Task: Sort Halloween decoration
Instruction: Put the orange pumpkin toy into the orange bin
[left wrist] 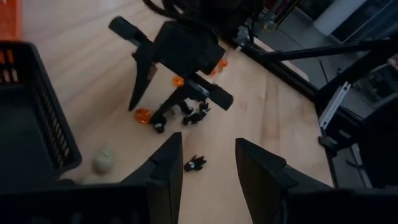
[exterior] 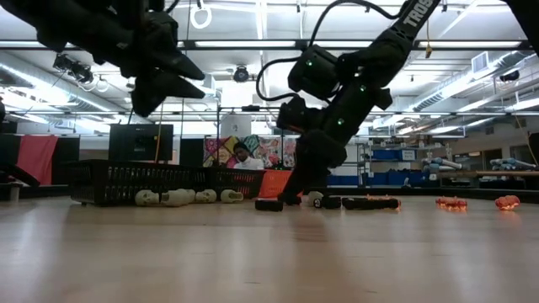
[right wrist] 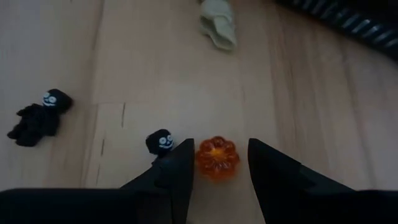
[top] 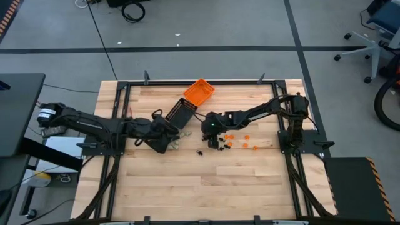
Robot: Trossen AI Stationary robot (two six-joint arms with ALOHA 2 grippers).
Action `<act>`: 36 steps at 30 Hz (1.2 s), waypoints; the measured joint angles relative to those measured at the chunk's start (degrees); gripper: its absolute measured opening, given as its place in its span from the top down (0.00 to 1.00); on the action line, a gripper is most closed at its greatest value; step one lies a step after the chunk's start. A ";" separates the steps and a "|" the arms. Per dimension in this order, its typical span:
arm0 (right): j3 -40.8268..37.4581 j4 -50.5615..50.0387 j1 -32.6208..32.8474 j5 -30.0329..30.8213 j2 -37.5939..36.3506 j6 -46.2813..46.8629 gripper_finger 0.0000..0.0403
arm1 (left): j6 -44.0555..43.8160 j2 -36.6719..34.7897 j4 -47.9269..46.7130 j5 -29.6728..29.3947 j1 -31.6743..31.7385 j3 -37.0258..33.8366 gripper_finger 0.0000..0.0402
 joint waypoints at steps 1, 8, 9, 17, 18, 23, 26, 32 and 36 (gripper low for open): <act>-0.40 0.60 0.00 0.02 0.00 0.17 0.61 | -0.67 0.66 0.27 0.00 -0.19 -0.02 0.69; -1.53 1.10 -0.48 -0.08 0.40 1.43 0.62 | -3.74 2.00 0.91 0.01 -1.70 -0.02 0.69; -1.51 1.14 -0.48 -0.12 0.44 1.43 0.62 | -3.88 1.99 1.04 0.04 -1.71 -0.02 0.69; -1.69 4.32 -0.79 -0.12 0.79 0.06 0.64 | -6.87 1.99 1.23 0.67 -1.69 -0.02 0.69; -1.70 4.37 -0.95 -0.24 0.80 0.12 0.65 | -6.92 1.99 1.23 0.68 -1.69 -0.02 0.69; -1.70 4.60 -1.59 -1.52 0.83 1.74 0.70 | -6.94 1.99 2.04 0.68 -1.49 -0.02 0.69; -1.68 4.74 -1.65 -2.00 0.83 1.84 0.74 | -6.88 1.99 1.98 0.68 -1.49 -0.02 0.69; -1.58 4.80 -1.88 -1.89 0.83 2.10 0.76 | -6.93 1.99 2.02 0.66 -1.49 -0.02 0.69; 0.35 1.19 -1.88 -1.97 0.51 2.11 0.75 | -6.95 1.99 2.00 0.66 -1.49 -0.02 0.69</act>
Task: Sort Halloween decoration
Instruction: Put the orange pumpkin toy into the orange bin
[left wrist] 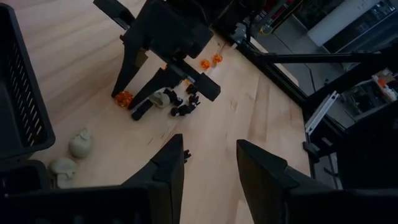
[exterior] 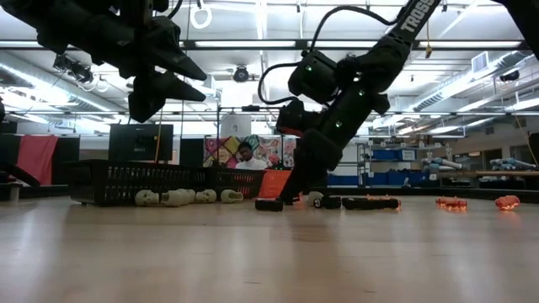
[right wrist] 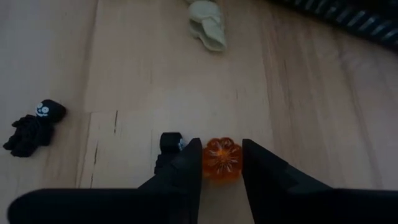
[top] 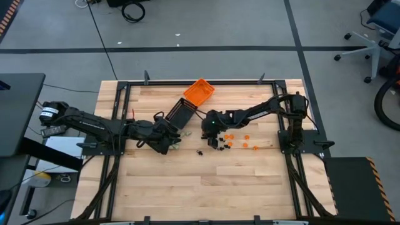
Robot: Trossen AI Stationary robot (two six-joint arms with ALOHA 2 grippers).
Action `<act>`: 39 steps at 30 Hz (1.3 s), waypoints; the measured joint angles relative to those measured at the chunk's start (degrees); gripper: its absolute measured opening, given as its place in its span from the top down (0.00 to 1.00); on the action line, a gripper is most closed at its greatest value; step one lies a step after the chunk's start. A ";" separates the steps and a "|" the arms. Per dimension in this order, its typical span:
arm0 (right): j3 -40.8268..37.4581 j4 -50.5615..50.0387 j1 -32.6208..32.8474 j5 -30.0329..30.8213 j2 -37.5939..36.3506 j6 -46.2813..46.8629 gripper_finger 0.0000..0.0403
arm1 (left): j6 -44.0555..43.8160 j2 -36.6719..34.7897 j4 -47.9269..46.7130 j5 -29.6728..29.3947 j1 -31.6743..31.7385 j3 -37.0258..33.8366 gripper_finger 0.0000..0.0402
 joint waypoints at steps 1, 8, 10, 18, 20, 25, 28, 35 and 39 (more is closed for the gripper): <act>0.91 -1.60 0.00 0.02 -0.25 -0.03 0.75 | 0.02 0.00 -0.04 0.00 0.00 0.00 0.69; 9.07 -9.77 -1.11 0.84 -0.79 -0.92 0.75 | 2.54 0.00 -0.39 -0.83 1.68 -0.01 0.69; 11.26 -11.30 -1.77 0.90 -0.81 -1.92 0.75 | 3.04 0.00 -0.28 -1.14 2.58 0.00 0.69; 18.01 -15.75 -6.01 6.83 -0.82 -5.10 0.75 | 2.16 0.00 0.06 -1.27 3.93 -0.02 0.69; 18.51 -15.00 -7.80 7.29 -0.84 -5.12 0.75 | 2.14 0.00 0.04 -1.25 3.90 -0.02 0.69; 18.87 -14.15 -12.16 6.32 -0.79 -4.09 0.75 | 1.64 0.00 0.04 -1.23 3.82 -0.02 0.69; 18.87 -13.94 -14.39 3.99 -0.70 -3.69 0.75 | 0.29 0.00 0.03 -1.22 3.72 -0.02 0.69; 18.89 -10.10 -18.22 2.91 -0.20 -3.65 0.75 | -0.55 0.00 0.04 -1.03 3.10 -0.02 0.69; 18.89 -7.07 -19.94 0.04 2.16 -3.17 0.74 | -0.57 0.00 0.30 -1.07 3.12 -0.02 0.69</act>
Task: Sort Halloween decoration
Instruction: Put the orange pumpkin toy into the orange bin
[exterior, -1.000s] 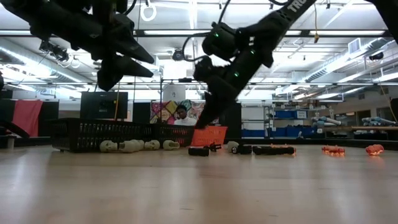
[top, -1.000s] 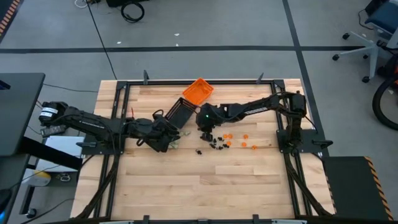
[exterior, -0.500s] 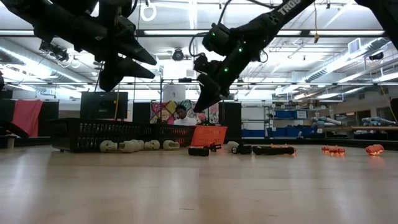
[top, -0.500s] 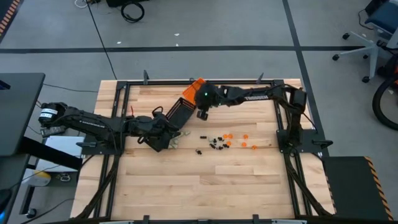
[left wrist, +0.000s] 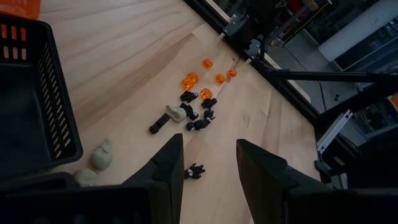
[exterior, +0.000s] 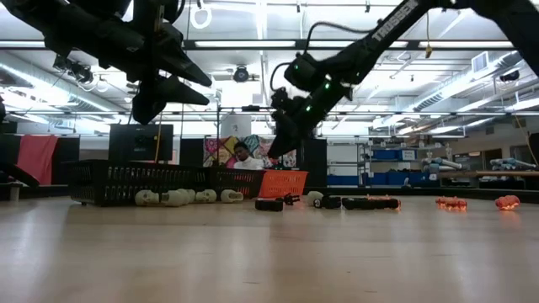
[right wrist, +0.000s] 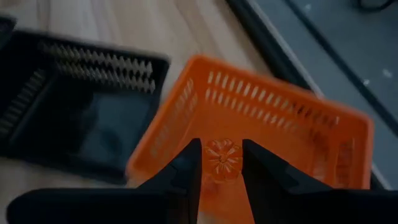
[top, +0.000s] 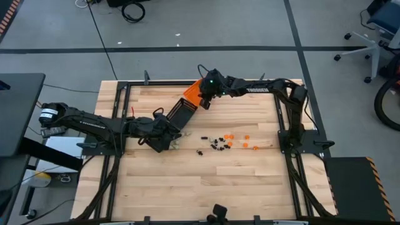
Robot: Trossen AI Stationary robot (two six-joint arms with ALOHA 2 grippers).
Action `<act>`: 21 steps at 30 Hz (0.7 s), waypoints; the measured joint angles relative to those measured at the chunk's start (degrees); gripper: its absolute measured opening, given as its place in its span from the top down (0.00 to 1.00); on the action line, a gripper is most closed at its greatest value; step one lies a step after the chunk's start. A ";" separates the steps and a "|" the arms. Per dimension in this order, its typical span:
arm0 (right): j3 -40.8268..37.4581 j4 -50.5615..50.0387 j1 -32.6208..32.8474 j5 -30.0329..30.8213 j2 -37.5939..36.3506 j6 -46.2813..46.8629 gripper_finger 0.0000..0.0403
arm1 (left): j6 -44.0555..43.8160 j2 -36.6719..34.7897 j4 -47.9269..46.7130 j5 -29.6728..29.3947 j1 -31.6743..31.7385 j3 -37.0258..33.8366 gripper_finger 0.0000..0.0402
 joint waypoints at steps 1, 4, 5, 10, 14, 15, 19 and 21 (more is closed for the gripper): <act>0.00 -0.20 -0.21 0.04 0.23 0.84 0.74 | 0.00 0.00 -0.02 0.00 0.02 0.00 0.69; 0.07 0.42 -0.69 0.21 0.75 1.76 0.71 | -0.98 0.00 0.00 0.00 0.02 0.00 0.69; 0.04 -0.33 -0.85 -0.45 0.76 1.93 0.69 | -1.50 0.00 -0.05 0.00 -0.04 0.00 0.69; 0.02 -0.17 -1.59 -2.10 0.79 2.50 0.59 | -2.25 0.04 -0.04 -0.67 -0.26 0.00 0.69; 0.00 -0.69 -1.94 -2.26 0.07 2.75 0.54 | -1.91 0.04 -0.47 -2.55 -0.25 0.00 0.69; 0.00 -1.08 -1.96 -2.46 -0.54 2.81 0.53 | -1.81 0.04 -0.57 -2.91 -0.24 0.00 0.69; 1.60 -7.35 -1.72 -5.00 -3.48 2.32 0.53 | 0.09 0.07 -0.69 -3.41 -0.22 0.00 0.69; 2.46 -11.74 -1.03 -7.33 -5.28 1.75 0.53 | 0.74 0.07 -0.73 -3.41 -0.22 0.00 0.69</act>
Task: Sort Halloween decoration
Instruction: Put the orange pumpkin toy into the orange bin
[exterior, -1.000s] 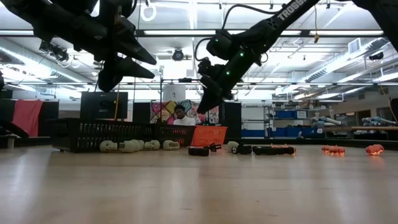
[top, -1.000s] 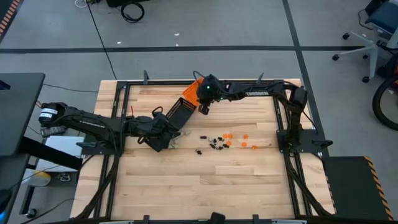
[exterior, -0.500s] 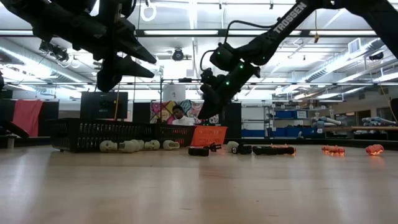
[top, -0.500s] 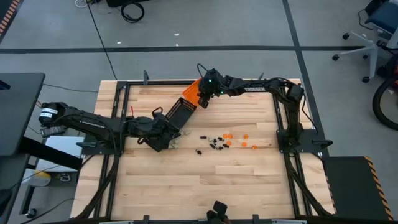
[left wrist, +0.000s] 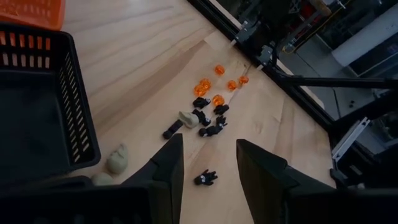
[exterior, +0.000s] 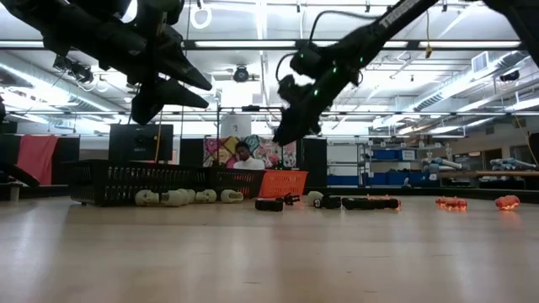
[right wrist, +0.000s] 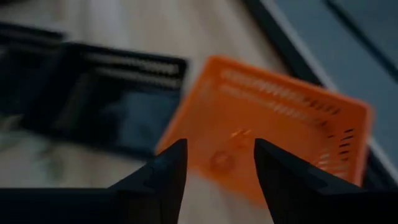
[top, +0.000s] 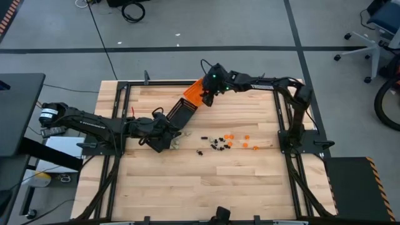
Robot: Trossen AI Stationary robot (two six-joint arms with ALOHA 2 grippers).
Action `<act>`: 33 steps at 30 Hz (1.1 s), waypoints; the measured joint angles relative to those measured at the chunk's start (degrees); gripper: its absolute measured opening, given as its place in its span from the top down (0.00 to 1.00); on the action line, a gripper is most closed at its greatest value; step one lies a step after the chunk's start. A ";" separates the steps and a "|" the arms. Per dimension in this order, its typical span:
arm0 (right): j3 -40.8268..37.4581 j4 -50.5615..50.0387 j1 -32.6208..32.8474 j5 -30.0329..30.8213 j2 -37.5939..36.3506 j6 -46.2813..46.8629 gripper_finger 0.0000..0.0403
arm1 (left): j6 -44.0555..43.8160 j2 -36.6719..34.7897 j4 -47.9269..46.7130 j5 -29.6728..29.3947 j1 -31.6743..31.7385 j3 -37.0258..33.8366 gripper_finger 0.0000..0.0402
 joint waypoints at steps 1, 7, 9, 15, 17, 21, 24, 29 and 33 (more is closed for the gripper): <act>0.32 -1.79 0.39 -1.10 -0.76 -0.11 0.54 | 0.35 0.00 0.00 0.01 0.00 0.00 0.69; 0.45 -15.93 2.91 -2.21 -3.66 8.22 0.57 | 3.47 0.00 -0.34 -0.05 0.00 0.00 0.69; 0.45 -21.81 3.69 -1.59 -3.76 13.05 0.57 | 4.51 0.00 -0.90 -0.07 0.00 0.00 0.69; -1.53 -34.11 7.24 -0.95 -3.58 14.20 0.57 | 5.02 0.02 -1.54 -0.40 0.00 0.00 0.69; -2.85 -36.02 8.82 -0.25 -3.53 11.18 0.56 | 5.03 0.02 -1.55 -0.48 0.00 0.00 0.69; -6.38 -36.34 12.50 -0.14 -3.53 6.95 0.52 | 5.03 0.02 -1.53 -0.50 0.00 0.00 0.69; -8.43 -35.60 15.13 0.55 -3.53 5.04 0.47 | 4.84 0.02 -1.53 -0.50 0.00 0.00 0.69; -12.17 -33.04 18.61 3.29 -3.53 1.37 0.42 | 4.39 0.02 -1.55 -0.50 0.00 0.00 0.69; -16.28 -30.36 19.88 4.59 -3.53 0.76 0.43 | 2.82 0.02 -2.48 -0.48 0.00 0.00 0.69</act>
